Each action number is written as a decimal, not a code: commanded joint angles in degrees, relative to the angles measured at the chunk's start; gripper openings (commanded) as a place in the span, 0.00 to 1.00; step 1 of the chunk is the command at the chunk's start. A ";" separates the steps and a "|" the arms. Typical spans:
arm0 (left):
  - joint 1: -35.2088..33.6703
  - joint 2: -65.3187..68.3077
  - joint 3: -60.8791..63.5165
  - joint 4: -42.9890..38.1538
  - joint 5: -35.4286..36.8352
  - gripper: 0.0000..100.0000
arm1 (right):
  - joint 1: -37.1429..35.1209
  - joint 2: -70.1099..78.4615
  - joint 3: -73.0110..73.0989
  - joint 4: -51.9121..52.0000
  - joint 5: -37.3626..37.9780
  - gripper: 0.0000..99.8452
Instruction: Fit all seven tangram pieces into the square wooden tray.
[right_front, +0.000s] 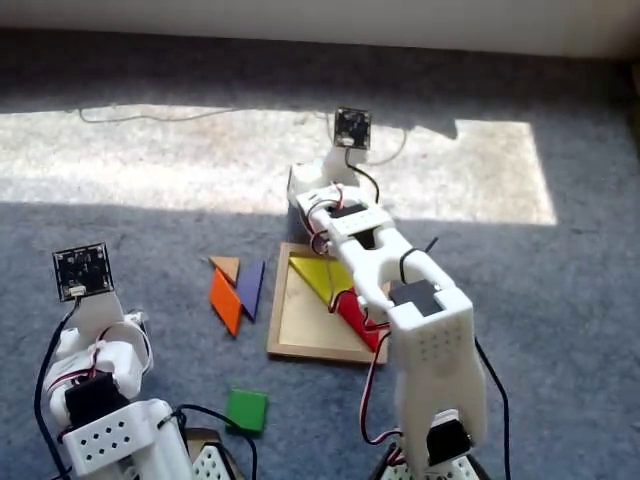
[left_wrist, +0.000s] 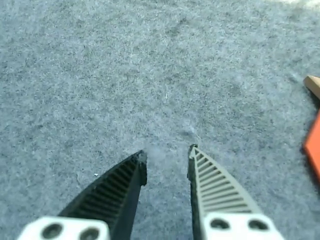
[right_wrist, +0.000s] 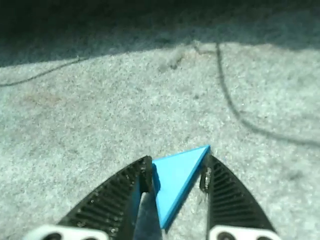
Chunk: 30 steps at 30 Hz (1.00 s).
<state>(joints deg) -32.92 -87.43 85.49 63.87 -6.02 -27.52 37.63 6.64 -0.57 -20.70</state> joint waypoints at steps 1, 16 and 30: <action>-0.48 -0.48 -1.01 0.26 -0.53 0.14 | 0.04 3.74 -3.65 5.49 0.62 0.16; -0.48 -0.48 -0.57 0.09 -0.53 0.14 | -0.40 5.14 -20.97 41.27 4.57 0.16; -0.48 -0.48 -0.48 0.09 -0.53 0.14 | -0.92 5.76 -33.54 41.01 5.27 0.16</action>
<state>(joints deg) -32.92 -87.43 85.49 63.87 -6.02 -27.96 44.04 -24.48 45.49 -15.25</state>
